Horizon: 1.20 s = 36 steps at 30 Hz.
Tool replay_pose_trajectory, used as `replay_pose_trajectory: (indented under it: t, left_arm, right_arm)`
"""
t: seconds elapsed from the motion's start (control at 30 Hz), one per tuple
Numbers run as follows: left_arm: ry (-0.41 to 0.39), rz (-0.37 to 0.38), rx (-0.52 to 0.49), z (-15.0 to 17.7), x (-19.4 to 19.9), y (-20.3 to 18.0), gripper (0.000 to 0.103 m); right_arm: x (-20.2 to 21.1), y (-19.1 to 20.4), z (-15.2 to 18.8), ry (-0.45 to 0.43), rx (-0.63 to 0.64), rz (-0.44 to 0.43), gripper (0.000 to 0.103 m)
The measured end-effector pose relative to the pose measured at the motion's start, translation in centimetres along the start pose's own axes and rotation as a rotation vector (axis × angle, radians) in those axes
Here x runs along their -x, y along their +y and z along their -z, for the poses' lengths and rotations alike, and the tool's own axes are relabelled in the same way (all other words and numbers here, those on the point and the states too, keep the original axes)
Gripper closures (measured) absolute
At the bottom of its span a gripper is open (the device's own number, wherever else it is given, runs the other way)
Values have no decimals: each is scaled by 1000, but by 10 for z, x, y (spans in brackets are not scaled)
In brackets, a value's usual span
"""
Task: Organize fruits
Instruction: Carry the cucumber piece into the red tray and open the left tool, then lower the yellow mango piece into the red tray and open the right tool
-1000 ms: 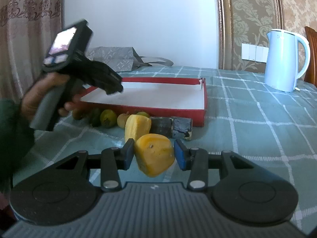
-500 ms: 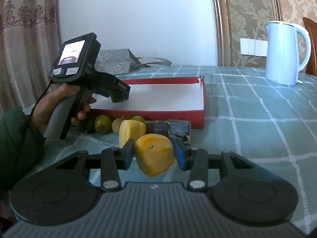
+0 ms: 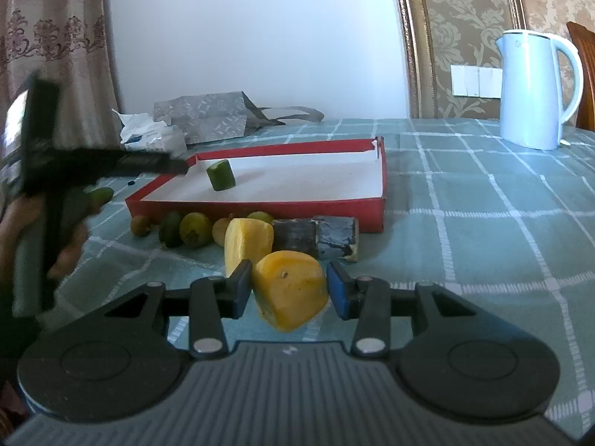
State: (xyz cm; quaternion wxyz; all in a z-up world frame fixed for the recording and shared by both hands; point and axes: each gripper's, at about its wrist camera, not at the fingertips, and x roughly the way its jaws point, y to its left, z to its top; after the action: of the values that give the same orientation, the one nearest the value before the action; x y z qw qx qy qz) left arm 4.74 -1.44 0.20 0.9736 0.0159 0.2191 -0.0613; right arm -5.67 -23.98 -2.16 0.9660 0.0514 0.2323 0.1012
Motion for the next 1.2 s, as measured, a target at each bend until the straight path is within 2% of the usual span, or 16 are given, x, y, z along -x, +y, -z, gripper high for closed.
replay_pose_trajectory:
  t: [0.1,0.23,0.37,0.5,0.6,0.77,1.0,1.2]
  left_arm:
    - [38,18,6,17,14,4,21]
    - [126,73,62,34,11,14,20]
    - [143,95,109,40,9,22,16]
    - [157,131,91,43,10,22,15]
    - [143,188,62,45,14,20,15]
    - [174,152,0,46,10,9,15]
    - [189,121,-37,47,8,3,9]
    - [193,119,-40,47,7,3,7]
  right_arm:
    - [0,-1,0,-2,-1,-3,62]
    - [0,0,0,-10,4,5,62]
    - [3,4,0,-23,20,33,62]
    - [7,5,-9,-41,36,43,62]
    - [8,3,-20,-59,39,45,62]
    - [0,4,-43,-82,65,60,62]
    - [-45,8,-87,-82,120,83,62]
    - [-119,-1,-114,50,111,98,62]
